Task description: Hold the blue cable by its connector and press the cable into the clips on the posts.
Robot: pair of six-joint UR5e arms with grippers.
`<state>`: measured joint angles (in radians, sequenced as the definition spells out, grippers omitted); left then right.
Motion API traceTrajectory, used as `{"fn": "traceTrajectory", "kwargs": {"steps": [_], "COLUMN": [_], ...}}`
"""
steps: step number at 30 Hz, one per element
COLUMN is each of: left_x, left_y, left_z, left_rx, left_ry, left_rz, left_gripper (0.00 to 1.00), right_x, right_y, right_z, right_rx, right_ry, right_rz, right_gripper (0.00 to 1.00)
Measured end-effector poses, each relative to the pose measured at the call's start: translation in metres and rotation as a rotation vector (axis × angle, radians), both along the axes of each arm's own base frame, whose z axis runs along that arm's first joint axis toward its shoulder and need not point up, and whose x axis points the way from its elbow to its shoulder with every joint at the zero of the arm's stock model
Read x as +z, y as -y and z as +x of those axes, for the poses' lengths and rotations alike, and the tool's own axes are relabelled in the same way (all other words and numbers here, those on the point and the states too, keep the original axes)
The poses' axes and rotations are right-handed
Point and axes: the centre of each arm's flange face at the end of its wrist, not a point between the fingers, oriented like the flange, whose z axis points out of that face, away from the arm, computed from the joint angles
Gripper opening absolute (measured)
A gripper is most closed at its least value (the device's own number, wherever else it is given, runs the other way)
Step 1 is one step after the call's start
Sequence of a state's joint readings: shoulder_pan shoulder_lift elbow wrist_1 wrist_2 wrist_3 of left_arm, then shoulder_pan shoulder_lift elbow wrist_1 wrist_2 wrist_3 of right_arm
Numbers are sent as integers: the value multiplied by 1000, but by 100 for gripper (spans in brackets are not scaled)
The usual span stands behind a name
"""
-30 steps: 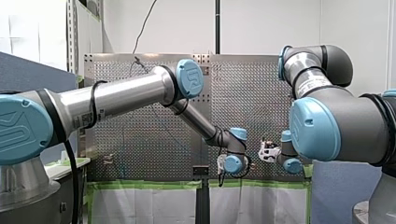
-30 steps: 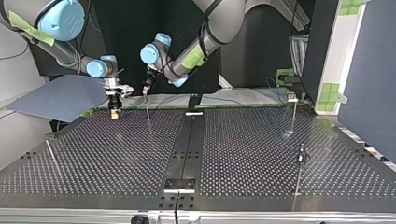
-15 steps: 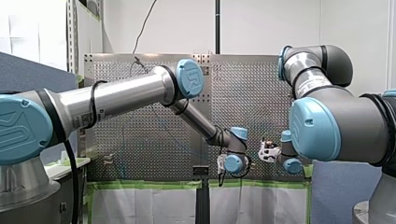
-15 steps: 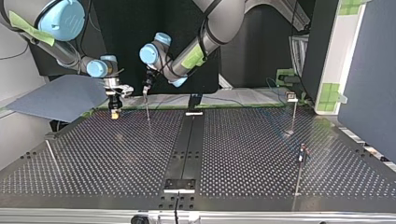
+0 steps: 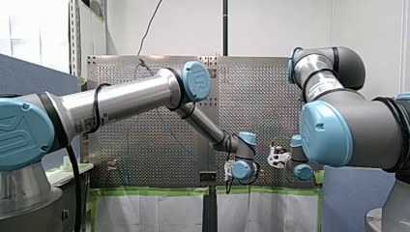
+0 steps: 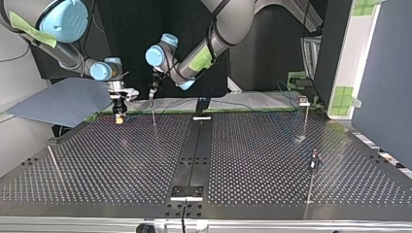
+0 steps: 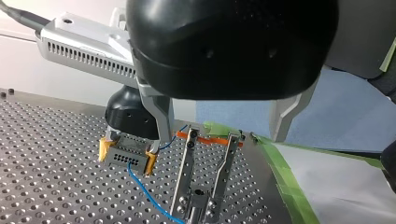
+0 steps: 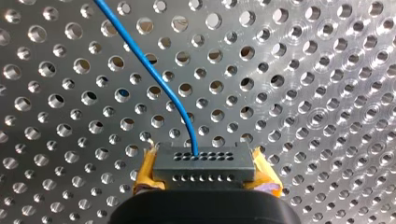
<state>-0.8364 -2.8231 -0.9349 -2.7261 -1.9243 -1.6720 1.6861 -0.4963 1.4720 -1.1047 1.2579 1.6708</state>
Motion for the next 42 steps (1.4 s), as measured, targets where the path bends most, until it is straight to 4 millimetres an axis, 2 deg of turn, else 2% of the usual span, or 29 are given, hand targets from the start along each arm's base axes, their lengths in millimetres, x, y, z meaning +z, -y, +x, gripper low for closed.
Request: {"fn": "traceTrajectory", "kwargs": {"steps": [21, 24, 34, 42], "left_x": [-4, 0, 37, 31], "left_y": [-3, -5, -12, -22], "left_z": [-4, -5, -9, -21], "left_rx": [1, 11, 27, 29], "left_ry": [-7, -2, 38, 11], "left_rz": [10, 8, -27, 7], "left_gripper": [98, 98, 98, 98], "right_x": [-2, -6, -22, -36], "right_y": [-1, -5, -26, -47], "right_z": [-1, -2, -13, -30], "right_rx": [-3, -5, -20, -57], "right_ry": [-2, -4, -7, -3], "right_rz": [10, 26, 53, 74], "right_gripper": [0, 0, 0, 0]}}
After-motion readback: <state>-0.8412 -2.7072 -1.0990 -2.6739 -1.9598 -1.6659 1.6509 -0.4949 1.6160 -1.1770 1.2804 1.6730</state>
